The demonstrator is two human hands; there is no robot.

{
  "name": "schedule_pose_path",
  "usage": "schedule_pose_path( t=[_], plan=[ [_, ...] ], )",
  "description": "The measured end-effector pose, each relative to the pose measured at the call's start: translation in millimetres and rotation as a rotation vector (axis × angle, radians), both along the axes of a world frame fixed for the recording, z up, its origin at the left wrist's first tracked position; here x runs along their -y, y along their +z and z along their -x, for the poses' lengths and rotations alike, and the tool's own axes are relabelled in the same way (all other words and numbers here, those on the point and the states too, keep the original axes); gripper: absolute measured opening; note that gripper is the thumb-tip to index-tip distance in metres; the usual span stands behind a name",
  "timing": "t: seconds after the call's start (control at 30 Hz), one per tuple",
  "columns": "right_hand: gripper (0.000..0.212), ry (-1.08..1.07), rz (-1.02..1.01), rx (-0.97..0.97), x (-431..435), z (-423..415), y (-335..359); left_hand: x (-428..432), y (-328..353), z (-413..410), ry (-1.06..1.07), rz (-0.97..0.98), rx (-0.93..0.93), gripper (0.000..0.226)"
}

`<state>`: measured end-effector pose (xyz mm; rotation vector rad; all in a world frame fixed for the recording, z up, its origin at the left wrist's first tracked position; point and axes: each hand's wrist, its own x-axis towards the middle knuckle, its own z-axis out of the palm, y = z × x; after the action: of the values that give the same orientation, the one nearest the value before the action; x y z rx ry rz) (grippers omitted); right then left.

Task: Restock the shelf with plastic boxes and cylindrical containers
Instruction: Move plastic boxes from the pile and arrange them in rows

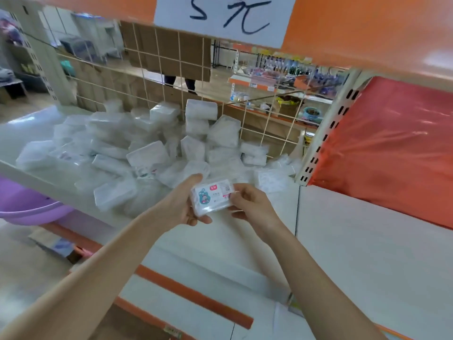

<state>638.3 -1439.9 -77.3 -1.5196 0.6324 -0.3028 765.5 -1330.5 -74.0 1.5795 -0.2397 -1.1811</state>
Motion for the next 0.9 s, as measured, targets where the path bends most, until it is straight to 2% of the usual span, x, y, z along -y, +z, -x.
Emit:
schedule_pose_path(
  t=[0.1,0.17,0.3,0.33,0.43,0.5,0.57,0.67,0.7,0.8,0.9],
  plan=[
    [0.016,-0.081,-0.065,0.053,-6.8,2.0,0.4,0.6,-7.1,-8.5,-0.067,0.053,0.013,0.057],
    [0.020,-0.175,-0.078,0.072,-10.7,5.2,-0.8,4.7,-10.9,-11.1,-0.115,0.086,0.023,0.053],
    [0.033,-0.338,-0.140,0.099,-17.3,16.8,-5.1,13.5,-12.7,-10.6,-0.188,0.204,0.122,0.011],
    [0.036,-0.367,-0.152,0.114,-18.9,20.2,-5.8,15.3,-13.6,-9.4,-0.217,0.227,0.157,0.011],
    [0.038,-0.438,-0.147,0.132,-21.8,29.8,-7.3,17.0,-16.8,-1.5,-0.289,0.271,0.264,0.039],
    [0.034,-0.463,-0.113,0.101,-22.5,35.1,-8.3,17.9,-19.9,4.1,-0.360,0.272,0.432,0.064],
    [0.031,-0.472,-0.108,0.063,-23.0,38.4,-10.8,20.3,-24.0,8.6,-0.480,0.243,0.684,0.081],
    [0.031,-0.461,-0.072,-0.030,-22.4,39.5,-17.2,22.8,-31.7,12.3,-0.635,0.117,1.167,0.083],
    [0.029,-0.455,-0.029,-0.085,-21.5,39.3,-19.8,22.8,-34.3,12.8,-0.658,0.067,1.275,0.081],
    [0.025,-0.464,0.212,-0.261,-14.8,38.4,-26.3,22.4,-39.8,11.5,-0.728,-0.126,1.428,0.075],
    [0.027,-0.509,0.408,-0.310,-1.0,35.8,-24.9,18.8,-44.4,6.4,-0.785,-0.244,1.470,0.075]
  ],
)
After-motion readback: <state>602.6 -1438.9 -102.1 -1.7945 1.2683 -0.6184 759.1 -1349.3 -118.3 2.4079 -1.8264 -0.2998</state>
